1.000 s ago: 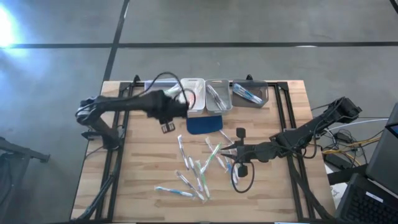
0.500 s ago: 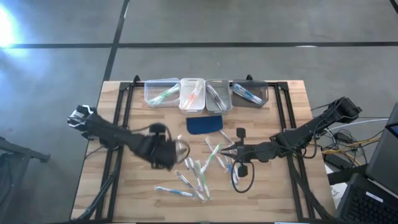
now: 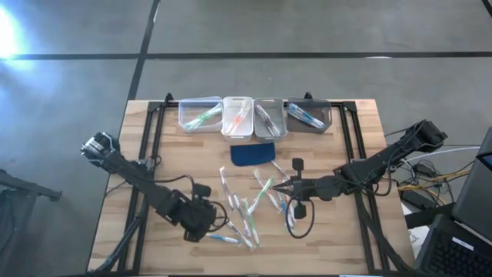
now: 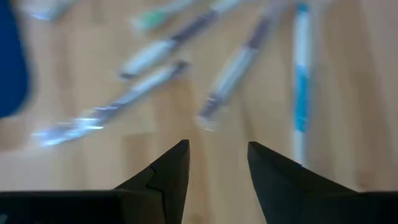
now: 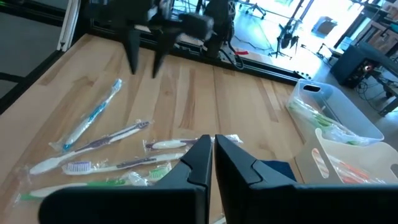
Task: Pick & Place Toothbrushes
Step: Put the blue toothbrush into the transparent black bin
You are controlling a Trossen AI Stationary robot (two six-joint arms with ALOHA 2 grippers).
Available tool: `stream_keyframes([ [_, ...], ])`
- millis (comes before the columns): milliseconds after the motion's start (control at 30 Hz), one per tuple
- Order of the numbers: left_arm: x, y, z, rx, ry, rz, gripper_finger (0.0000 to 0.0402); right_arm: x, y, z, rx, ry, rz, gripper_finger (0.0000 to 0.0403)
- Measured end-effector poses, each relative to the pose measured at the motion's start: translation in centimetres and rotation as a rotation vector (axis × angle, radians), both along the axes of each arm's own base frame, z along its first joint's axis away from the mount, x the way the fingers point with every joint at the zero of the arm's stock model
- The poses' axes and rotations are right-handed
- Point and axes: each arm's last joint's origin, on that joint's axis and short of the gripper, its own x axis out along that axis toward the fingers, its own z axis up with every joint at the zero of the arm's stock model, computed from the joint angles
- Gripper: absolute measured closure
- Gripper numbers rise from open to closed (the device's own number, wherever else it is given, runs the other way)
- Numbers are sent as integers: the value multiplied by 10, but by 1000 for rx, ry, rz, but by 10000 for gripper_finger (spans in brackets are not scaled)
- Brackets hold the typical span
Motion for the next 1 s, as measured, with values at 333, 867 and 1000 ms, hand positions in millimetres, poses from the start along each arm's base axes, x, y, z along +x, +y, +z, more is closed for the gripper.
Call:
stream_keyframes([
  [333,-1,-6,-32,-154,-37,-49,234,0,0,0,10,0,-4,384],
  [867,-16,-24,-44,-213,-41,-96,234,-1,0,-2,5,17,-5,390],
  [1000,-21,-29,-44,-230,-35,-84,234,-1,0,-2,13,16,-8,383],
])
